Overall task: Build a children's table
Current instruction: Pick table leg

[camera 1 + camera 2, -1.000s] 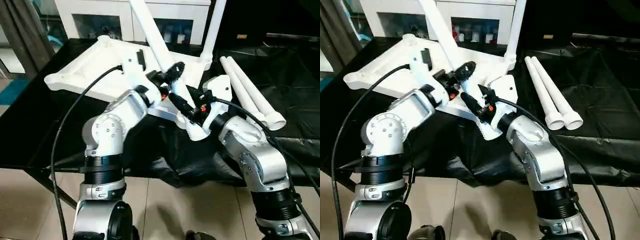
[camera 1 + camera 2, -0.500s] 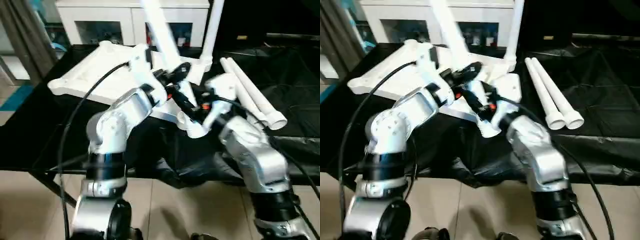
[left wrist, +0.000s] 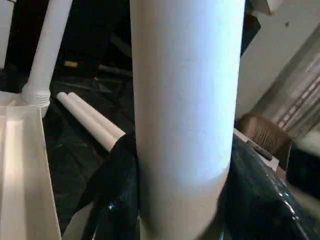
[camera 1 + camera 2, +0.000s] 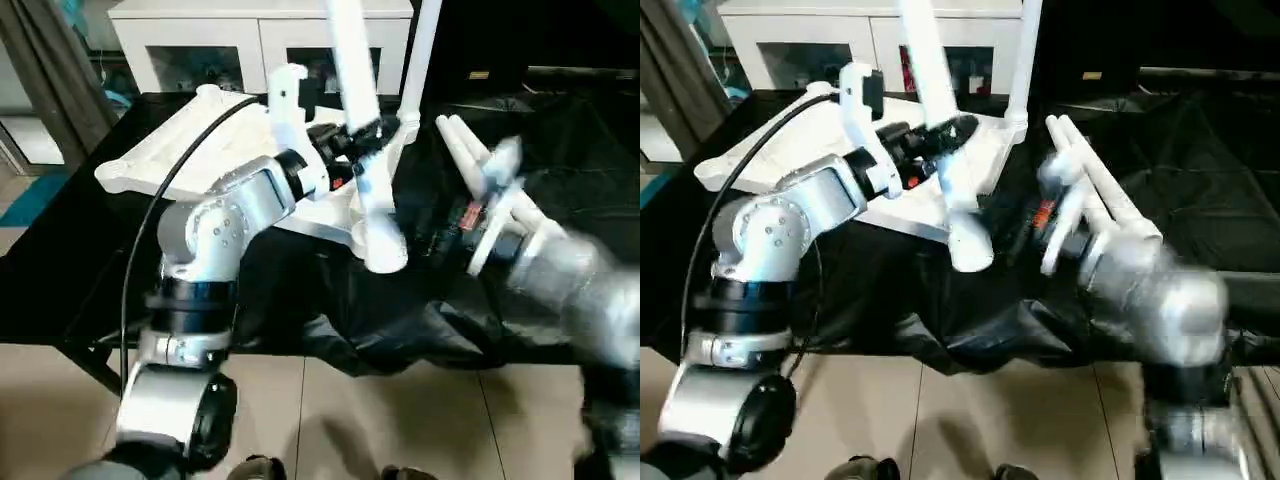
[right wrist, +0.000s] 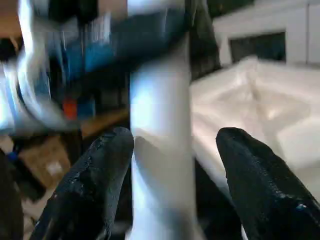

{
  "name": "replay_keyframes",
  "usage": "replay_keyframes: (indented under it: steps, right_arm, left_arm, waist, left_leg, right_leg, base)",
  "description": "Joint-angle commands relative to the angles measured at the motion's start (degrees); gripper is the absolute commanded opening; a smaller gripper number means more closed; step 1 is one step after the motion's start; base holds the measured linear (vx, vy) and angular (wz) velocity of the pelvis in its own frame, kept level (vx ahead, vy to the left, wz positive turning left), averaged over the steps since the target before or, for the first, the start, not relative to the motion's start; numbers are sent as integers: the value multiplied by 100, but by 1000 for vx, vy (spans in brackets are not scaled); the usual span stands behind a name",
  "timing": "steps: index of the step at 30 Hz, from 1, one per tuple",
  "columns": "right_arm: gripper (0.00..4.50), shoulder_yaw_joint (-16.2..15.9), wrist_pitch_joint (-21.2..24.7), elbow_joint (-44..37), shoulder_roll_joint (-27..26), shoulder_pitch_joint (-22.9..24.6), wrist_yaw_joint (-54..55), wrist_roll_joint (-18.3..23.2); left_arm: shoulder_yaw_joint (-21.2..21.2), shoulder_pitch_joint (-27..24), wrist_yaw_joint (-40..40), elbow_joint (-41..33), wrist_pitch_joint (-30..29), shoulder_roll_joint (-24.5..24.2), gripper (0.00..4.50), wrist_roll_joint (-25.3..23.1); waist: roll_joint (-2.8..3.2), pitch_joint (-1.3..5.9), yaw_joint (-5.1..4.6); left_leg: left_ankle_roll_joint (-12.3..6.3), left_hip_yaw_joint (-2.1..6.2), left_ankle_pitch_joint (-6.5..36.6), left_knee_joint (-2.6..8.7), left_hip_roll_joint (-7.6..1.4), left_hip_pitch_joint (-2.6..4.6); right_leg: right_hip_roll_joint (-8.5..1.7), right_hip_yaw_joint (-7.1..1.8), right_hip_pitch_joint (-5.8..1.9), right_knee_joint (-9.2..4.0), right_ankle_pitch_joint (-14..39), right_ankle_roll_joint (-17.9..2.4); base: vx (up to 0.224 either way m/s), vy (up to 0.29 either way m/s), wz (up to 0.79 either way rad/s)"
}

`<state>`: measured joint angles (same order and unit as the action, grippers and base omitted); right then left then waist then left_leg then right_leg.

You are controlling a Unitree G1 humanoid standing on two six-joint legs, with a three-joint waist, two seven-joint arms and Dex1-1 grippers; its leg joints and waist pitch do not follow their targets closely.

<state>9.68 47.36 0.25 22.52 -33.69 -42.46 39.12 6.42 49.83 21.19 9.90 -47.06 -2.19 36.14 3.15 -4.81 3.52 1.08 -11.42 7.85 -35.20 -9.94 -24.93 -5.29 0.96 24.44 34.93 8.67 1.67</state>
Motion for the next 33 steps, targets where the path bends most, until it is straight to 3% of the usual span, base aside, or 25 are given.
replay_keyframes:
  steps: [1,2,4,7,13,20,22,24,25,30,31,33]
  right_arm:
    - [309,175,191,155,21,-82,44,190]
    - [309,303,380,254,52,-177,36,377]
    - [309,276,459,289,112,-198,-27,388]
    - [309,-29,799,334,335,-189,-359,388]
    - [309,-241,802,252,350,-138,-492,352]
    - [309,-363,1054,295,409,-137,-817,511]
    - [309,-465,1107,222,485,-88,-939,528]
    - [309,-758,1210,-22,692,71,-1233,551]
    - [279,-818,1210,-85,732,112,-1282,541]
    - [266,-866,1231,-174,742,179,-1329,556]
    - [237,-844,1245,-186,718,186,-1308,572]
    - [230,-812,1265,-219,692,205,-1286,609]
  left_arm:
    - [-5,124,87,20,-55,-67,188,-38]
    - [-14,135,135,34,-71,-73,188,-14]
    - [-17,138,146,20,-90,-70,188,2]
    - [-42,158,232,6,-139,-74,188,93]
    - [-60,156,380,-110,-242,-72,188,221]
    - [-327,-59,1379,-649,-511,-180,188,729]
    - [-324,-70,1567,-700,-556,-181,188,864]
    - [-370,-47,1890,-722,-601,-214,188,1010]
    - [-377,-23,1904,-686,-591,-211,188,994]
    - [-364,39,1990,-610,-559,-213,188,1000]
    - [-356,48,1995,-615,-557,-204,188,1006]
    - [-329,54,1980,-628,-561,-170,188,1033]
  waist:
    - [-120,516,28]
    - [-154,530,39]
    - [-141,533,51]
    - [-157,544,77]
    - [-170,560,132]
    - [-161,563,185]
    - [-185,561,189]
    - [-153,558,214]
    - [-151,553,215]
    - [-158,555,175]
    - [-169,541,167]
    - [-162,529,162]
  left_leg:
    - [-115,135,1588,374,-150,257]
    - [-145,123,1472,363,-147,253]
    - [-161,126,1383,369,-156,244]
    - [-161,120,1334,366,-166,252]
    - [-171,111,1264,347,-172,248]
    - [-134,114,1330,359,-190,260]
    - [-125,110,1326,361,-181,249]
    - [-75,116,1387,373,-194,269]
    - [-59,112,1429,376,-197,276]
    - [63,134,1668,385,-187,273]
    - [66,131,1697,388,-184,273]
    - [97,143,1799,390,-179,280]
  right_leg:
    - [-166,-19,-239,-485,2030,-1071]
    - [-167,-25,-253,-482,1943,-1074]
    - [-165,-20,-255,-469,1859,-1100]
    - [-163,-23,-267,-452,1759,-1126]
    - [-189,-34,-249,-452,1857,-1090]
    - [-188,-37,-235,-437,1910,-1095]
    - [-188,-34,-251,-439,1936,-1082]
    - [-184,-47,-244,-453,2026,-1008]
    - [-180,-53,-229,-457,2054,-998]
    - [-195,-44,-230,-482,2324,-913]
    - [-190,-44,-220,-495,2375,-899]
    - [-196,-38,-214,-520,2630,-810]
  base:
    - [0,0,0]
    - [0,0,0]
    - [0,0,0]
    - [0,0,0]
    - [0,0,0]
    - [0,0,0]
    - [0,0,0]
    - [0,0,0]
    - [0,0,0]
    - [0,0,0]
    - [0,0,0]
    - [0,0,0]
